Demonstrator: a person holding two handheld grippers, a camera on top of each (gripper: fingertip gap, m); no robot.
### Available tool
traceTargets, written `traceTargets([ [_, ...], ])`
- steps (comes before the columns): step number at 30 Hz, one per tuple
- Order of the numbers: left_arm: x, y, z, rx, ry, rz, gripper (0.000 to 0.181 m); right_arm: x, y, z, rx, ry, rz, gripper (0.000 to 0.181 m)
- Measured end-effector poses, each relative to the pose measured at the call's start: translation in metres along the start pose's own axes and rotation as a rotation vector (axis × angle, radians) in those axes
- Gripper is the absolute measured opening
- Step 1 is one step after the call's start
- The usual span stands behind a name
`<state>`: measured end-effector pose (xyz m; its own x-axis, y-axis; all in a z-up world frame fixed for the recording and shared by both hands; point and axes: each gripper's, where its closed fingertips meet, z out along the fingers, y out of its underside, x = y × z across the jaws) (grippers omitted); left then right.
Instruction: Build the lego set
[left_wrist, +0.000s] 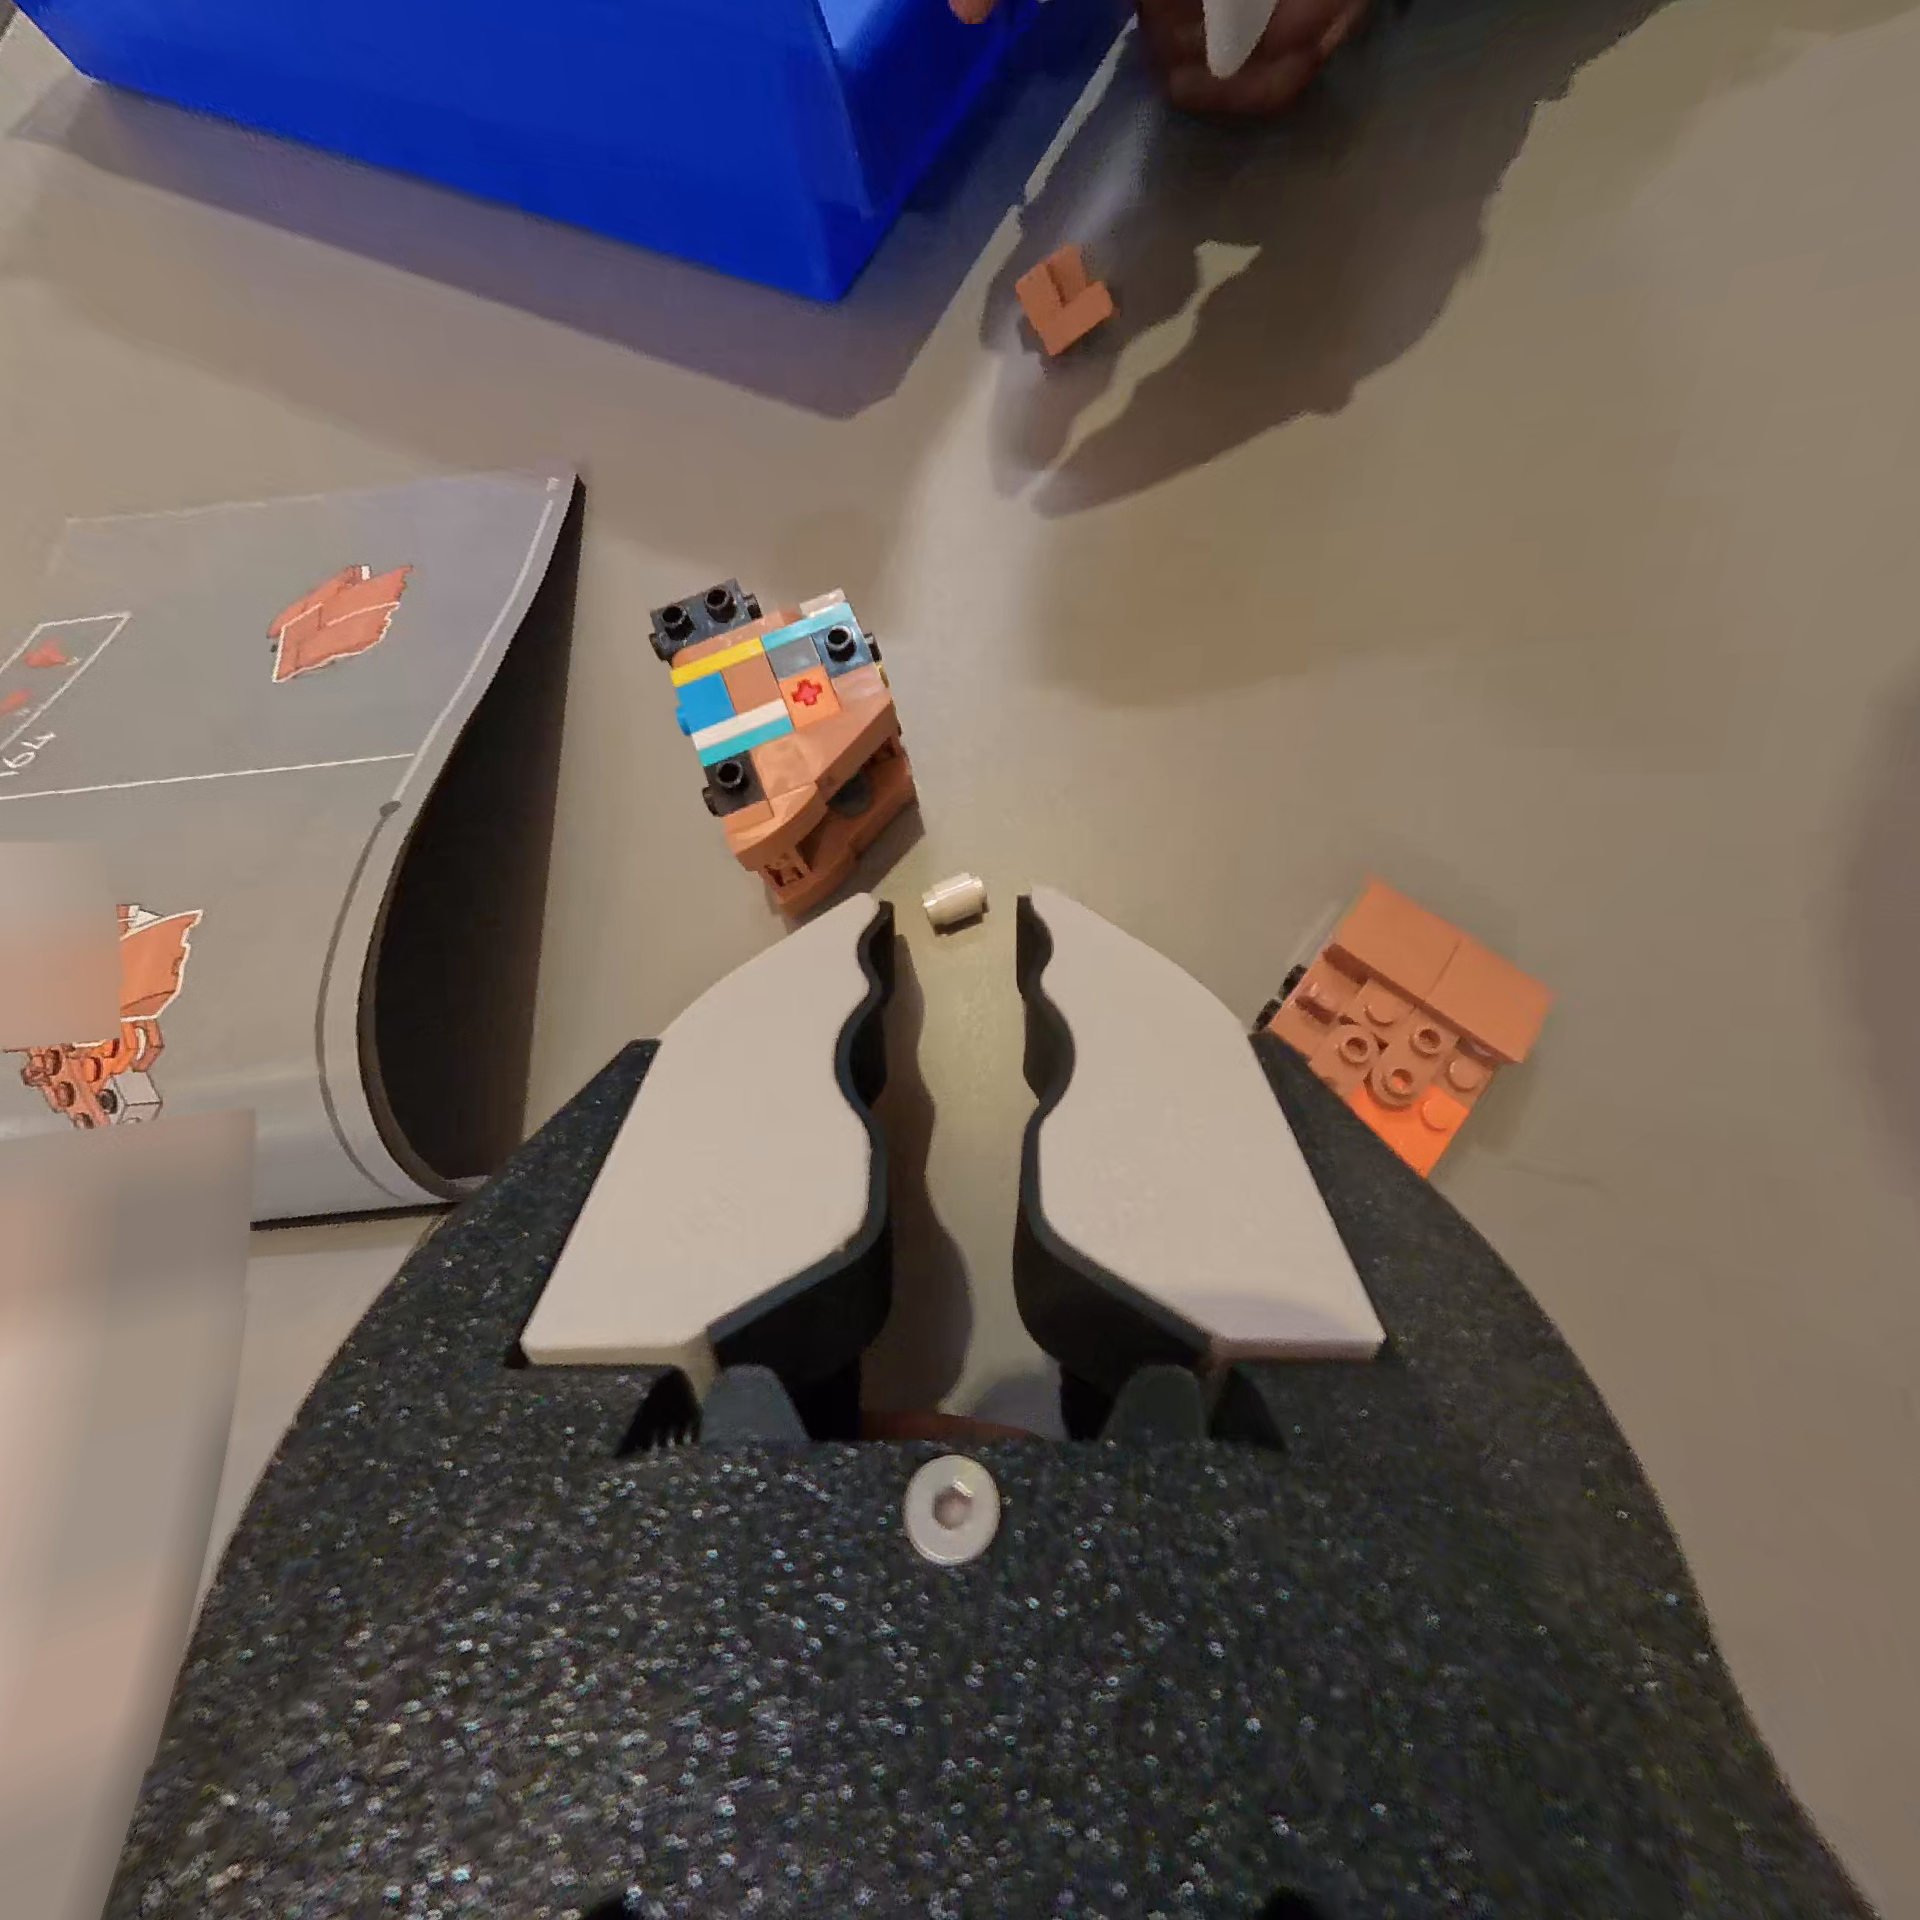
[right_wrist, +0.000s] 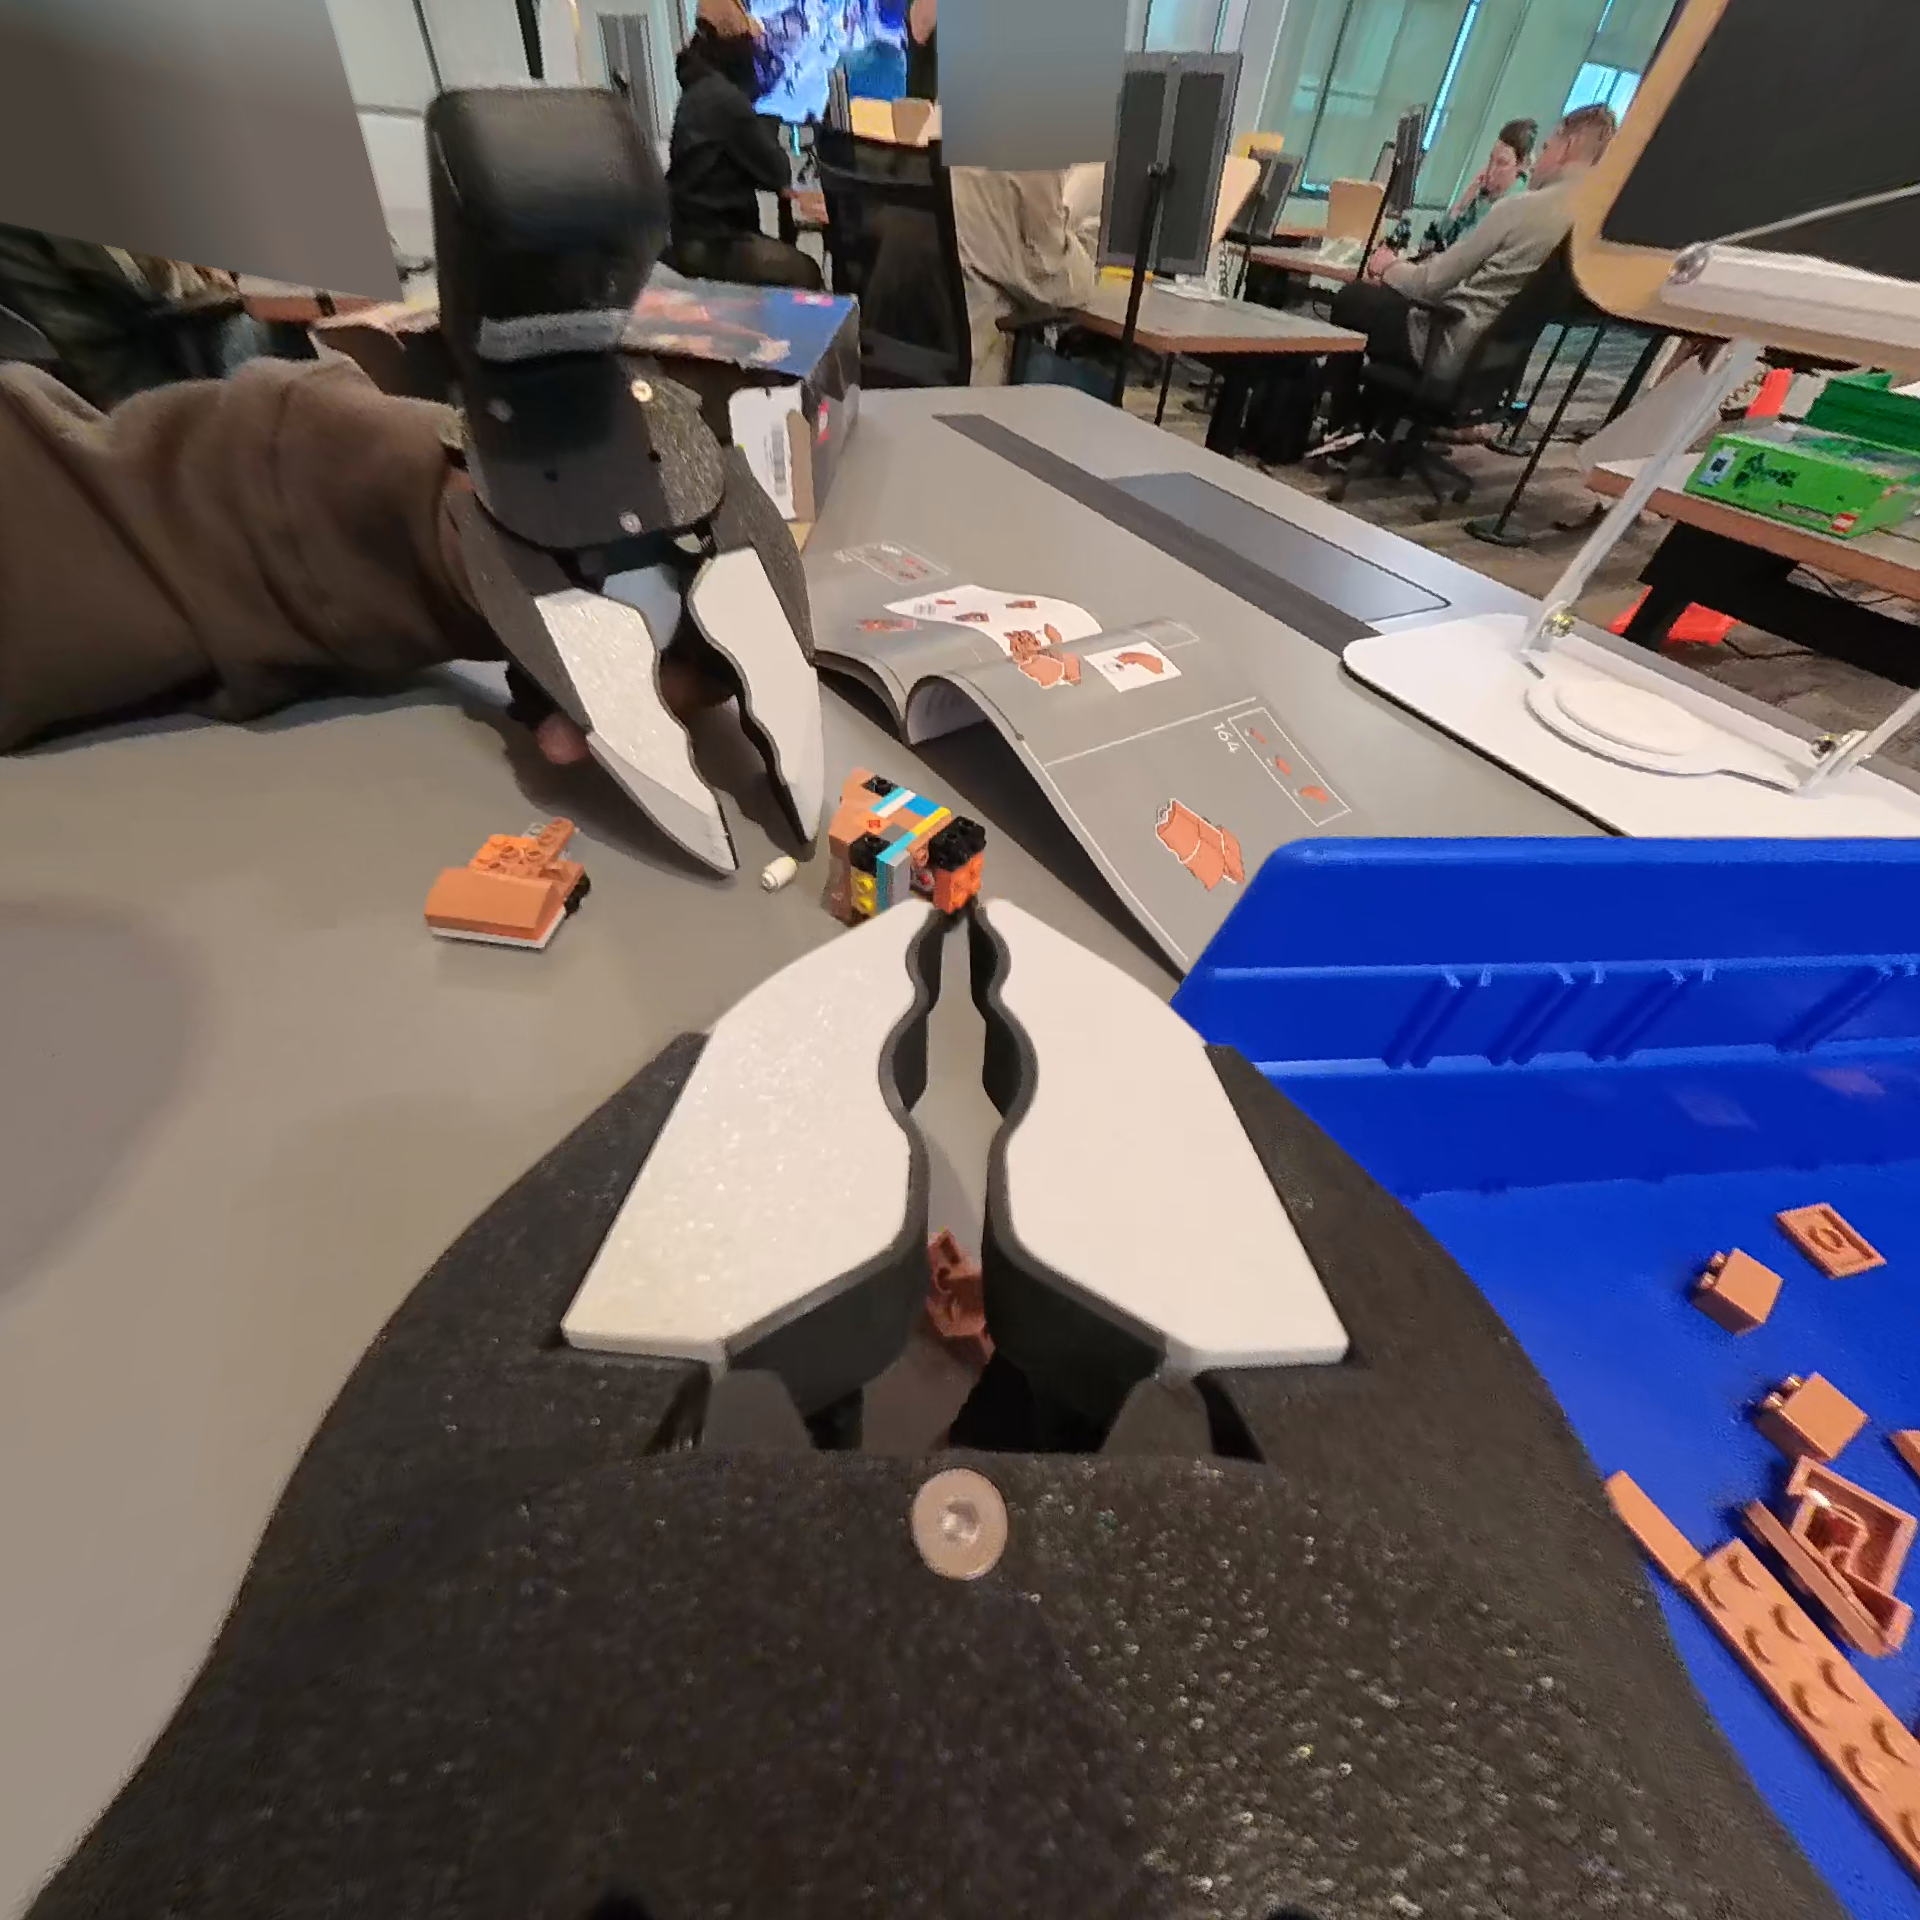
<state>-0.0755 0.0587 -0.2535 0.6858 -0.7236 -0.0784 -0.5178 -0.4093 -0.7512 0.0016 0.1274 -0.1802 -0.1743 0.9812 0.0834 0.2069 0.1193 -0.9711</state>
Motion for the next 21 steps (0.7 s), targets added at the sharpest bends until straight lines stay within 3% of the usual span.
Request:
traceTargets([
  [9,0.004,-0.003,0.004,-0.003,-0.002,0.012,0.02,-0.002,0.017,0.0,-0.11,0.043,-0.056,0.007],
  [21,0.01,-0.007,0.007,0.002,0.01,0.047,0.007,0.001,0.017,-0.002,-0.113,0.044,-0.034,0.008],
])
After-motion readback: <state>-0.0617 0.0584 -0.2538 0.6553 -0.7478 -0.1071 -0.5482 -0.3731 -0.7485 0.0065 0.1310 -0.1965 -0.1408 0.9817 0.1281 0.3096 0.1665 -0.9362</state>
